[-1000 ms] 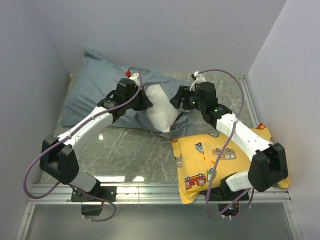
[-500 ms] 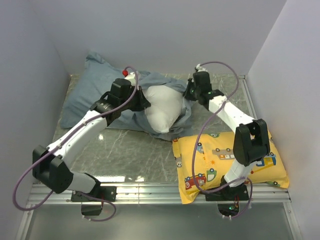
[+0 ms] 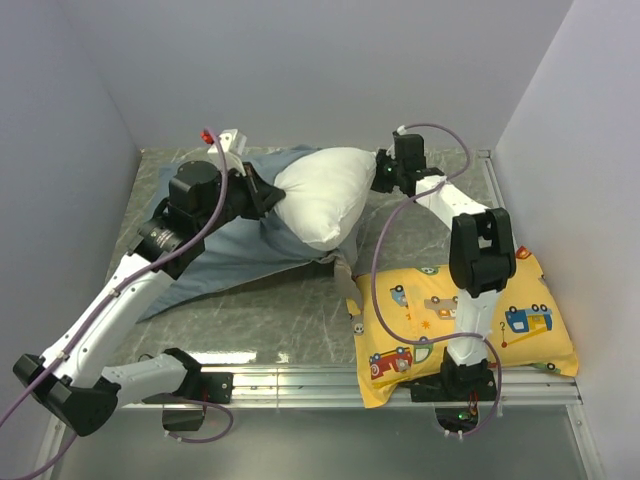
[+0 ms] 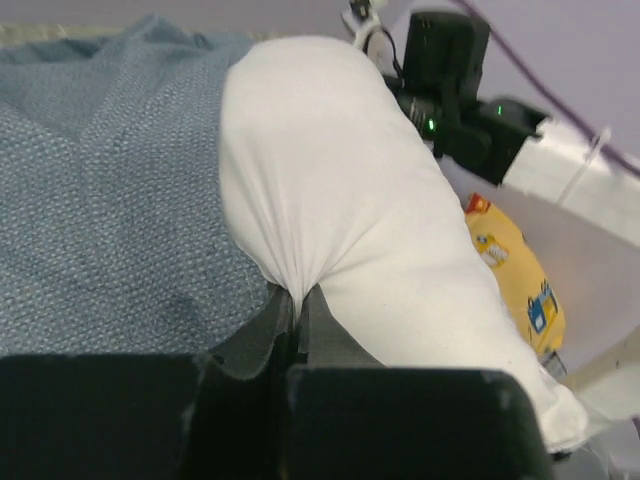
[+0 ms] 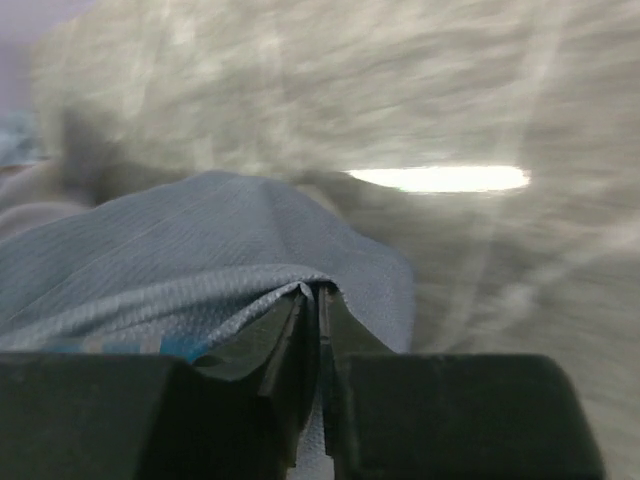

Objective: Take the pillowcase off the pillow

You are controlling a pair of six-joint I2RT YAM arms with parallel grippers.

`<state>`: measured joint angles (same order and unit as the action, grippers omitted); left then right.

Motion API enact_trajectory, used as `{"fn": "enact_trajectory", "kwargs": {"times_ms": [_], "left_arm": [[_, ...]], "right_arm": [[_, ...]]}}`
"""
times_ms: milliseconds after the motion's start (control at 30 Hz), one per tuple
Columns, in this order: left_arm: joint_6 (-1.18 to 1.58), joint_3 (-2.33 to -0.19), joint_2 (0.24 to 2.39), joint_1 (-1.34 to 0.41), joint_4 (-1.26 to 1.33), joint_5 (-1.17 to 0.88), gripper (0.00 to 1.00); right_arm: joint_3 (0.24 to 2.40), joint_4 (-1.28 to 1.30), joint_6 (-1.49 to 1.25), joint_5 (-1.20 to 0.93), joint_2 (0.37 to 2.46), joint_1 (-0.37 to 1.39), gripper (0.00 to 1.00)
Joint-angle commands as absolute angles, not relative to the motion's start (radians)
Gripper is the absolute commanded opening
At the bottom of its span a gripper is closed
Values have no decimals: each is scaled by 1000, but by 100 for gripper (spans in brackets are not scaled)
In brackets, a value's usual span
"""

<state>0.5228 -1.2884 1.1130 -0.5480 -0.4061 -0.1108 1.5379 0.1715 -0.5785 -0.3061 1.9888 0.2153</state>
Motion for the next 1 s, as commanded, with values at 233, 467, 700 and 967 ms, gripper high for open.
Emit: {"fn": "enact_trajectory", "kwargs": {"times_ms": [233,467,700,967], "left_arm": [[727,-1288,1227,-543,167,347,0],[750,-1557,1492,-540,157,242,0],[724,-1566,1604,-538,120,152,0],[768,-1450,1701,-557,172,-113,0]], "right_arm": [[1401,-308,-829,-822,1965,229,39],[1350,-103,-648,-657,1878,236,60],[1283,143,-603,-258,1706,189,72],[1106,92,-597,-115,1353,179,79]]}}
